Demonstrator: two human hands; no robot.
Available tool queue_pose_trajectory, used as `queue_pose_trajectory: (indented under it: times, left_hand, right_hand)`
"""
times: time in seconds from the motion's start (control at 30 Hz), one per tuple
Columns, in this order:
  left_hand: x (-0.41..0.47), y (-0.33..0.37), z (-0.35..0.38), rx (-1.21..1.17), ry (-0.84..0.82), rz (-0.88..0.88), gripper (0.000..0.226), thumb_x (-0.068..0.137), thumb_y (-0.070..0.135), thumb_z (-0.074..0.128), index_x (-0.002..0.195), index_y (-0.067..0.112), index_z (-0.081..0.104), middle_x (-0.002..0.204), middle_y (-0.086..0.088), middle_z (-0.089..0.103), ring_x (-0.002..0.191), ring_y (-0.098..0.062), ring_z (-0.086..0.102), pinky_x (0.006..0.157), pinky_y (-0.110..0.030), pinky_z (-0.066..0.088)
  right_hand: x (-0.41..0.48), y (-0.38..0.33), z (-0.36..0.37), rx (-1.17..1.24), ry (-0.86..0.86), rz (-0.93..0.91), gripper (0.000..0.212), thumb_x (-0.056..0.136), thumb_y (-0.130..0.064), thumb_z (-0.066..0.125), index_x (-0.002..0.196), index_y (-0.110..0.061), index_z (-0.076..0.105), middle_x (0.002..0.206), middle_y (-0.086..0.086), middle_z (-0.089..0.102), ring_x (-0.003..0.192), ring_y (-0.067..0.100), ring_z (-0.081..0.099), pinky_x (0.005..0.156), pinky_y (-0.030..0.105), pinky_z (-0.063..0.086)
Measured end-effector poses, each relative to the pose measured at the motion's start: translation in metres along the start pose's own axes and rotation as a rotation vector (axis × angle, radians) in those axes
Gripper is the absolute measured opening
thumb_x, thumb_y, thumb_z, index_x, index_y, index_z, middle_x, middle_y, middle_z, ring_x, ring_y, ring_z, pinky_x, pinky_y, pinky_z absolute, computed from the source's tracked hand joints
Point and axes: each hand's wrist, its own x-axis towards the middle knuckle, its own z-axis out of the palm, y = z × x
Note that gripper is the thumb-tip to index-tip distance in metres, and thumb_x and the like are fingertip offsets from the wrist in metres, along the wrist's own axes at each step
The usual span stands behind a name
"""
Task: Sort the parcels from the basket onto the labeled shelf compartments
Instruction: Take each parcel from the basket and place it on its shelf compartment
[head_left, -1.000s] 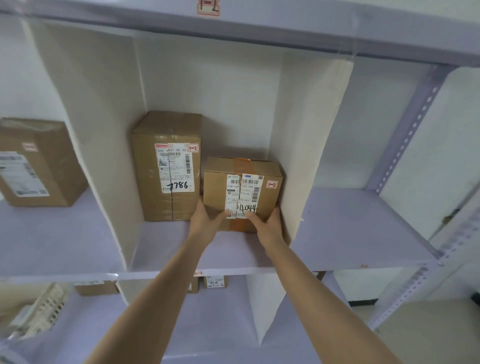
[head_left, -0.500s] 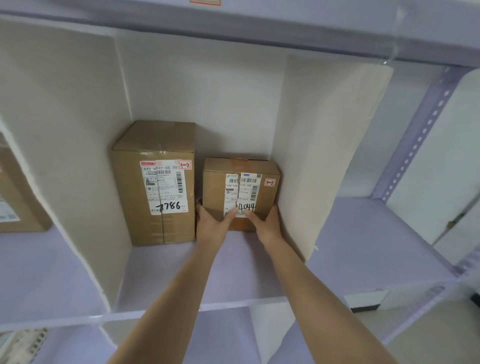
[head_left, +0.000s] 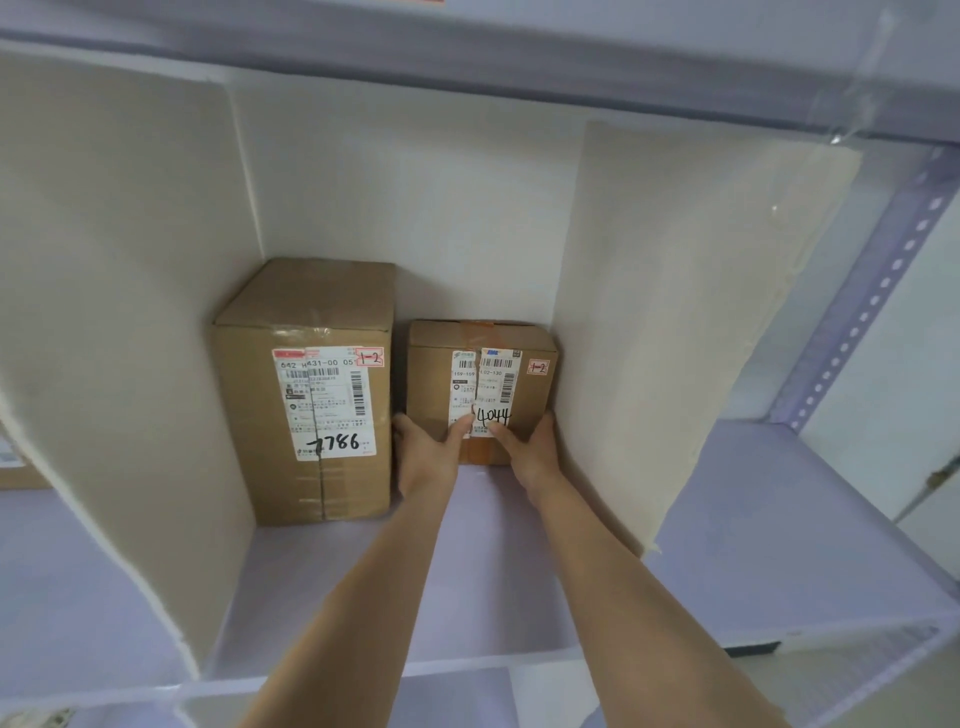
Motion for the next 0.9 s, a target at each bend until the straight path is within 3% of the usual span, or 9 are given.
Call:
queue_pose_trajectory:
  times: [0.27, 0.4, 0.47, 0.57, 0.7, 0.9]
  left_hand:
    - [0.003, 0.002, 0.009, 0.032, 0.09, -0.034, 0.102, 0.068, 0.061, 0.074, 0.14, 0.003, 0.029, 0.14, -0.02, 0.047, 0.129, -0.035, 0.046, 0.098, -0.044, 0.045]
    - [0.001, 0.003, 0.01, 0.03, 0.112, -0.037, 0.102, 0.068, 0.061, 0.075, 0.138, 0.002, 0.031, 0.138, -0.021, 0.048, 0.128, -0.036, 0.047, 0.096, -0.044, 0.045]
    - [0.001, 0.004, 0.009, 0.034, 0.104, -0.035, 0.104, 0.068, 0.061, 0.074, 0.14, 0.001, 0.029, 0.14, -0.022, 0.045, 0.13, -0.035, 0.045, 0.098, -0.044, 0.043]
    - [-0.002, 0.005, 0.006, 0.012, 0.069, -0.056, 0.104, 0.069, 0.061, 0.073, 0.142, 0.002, 0.026, 0.143, -0.021, 0.042, 0.133, -0.034, 0.041, 0.103, -0.043, 0.041]
    - [-0.016, 0.004, 0.006, -0.067, 0.074, -0.082, 0.1, 0.071, 0.052, 0.077, 0.14, -0.003, 0.03, 0.143, -0.024, 0.039, 0.135, -0.036, 0.036, 0.108, -0.04, 0.035]
    - [-0.029, 0.008, -0.003, -0.036, 0.014, -0.087, 0.095, 0.084, 0.043, 0.07, 0.148, -0.005, 0.019, 0.148, -0.025, 0.032, 0.138, -0.036, 0.031, 0.112, -0.038, 0.026]
  right_hand:
    - [0.012, 0.009, 0.005, 0.002, 0.054, -0.022, 0.064, 0.081, -0.002, 0.074, 0.135, -0.004, 0.039, 0.126, 0.005, 0.058, 0.111, 0.013, 0.056, 0.091, 0.02, 0.044]
    - [0.013, 0.009, 0.007, -0.009, 0.071, -0.026, 0.063, 0.081, -0.002, 0.075, 0.133, -0.004, 0.04, 0.121, 0.002, 0.058, 0.108, 0.012, 0.056, 0.075, 0.001, 0.043]
    - [0.012, 0.008, 0.006, -0.018, 0.062, -0.02, 0.064, 0.081, -0.002, 0.074, 0.134, -0.004, 0.038, 0.12, 0.0, 0.056, 0.109, 0.011, 0.055, 0.071, -0.002, 0.041]
    - [0.011, 0.008, 0.006, -0.026, 0.07, 0.007, 0.063, 0.081, -0.004, 0.075, 0.134, -0.005, 0.04, 0.12, 0.0, 0.057, 0.108, 0.012, 0.056, 0.075, 0.001, 0.043]
    - [0.003, 0.008, 0.011, -0.044, 0.149, 0.06, 0.06, 0.077, -0.014, 0.081, 0.127, -0.005, 0.05, 0.124, 0.01, 0.066, 0.113, 0.022, 0.064, 0.094, 0.03, 0.05]
    - [-0.005, -0.012, 0.01, -0.116, 0.202, 0.162, 0.063, 0.075, -0.015, 0.082, 0.127, 0.0, 0.051, 0.127, 0.016, 0.064, 0.116, 0.025, 0.063, 0.089, 0.023, 0.046]
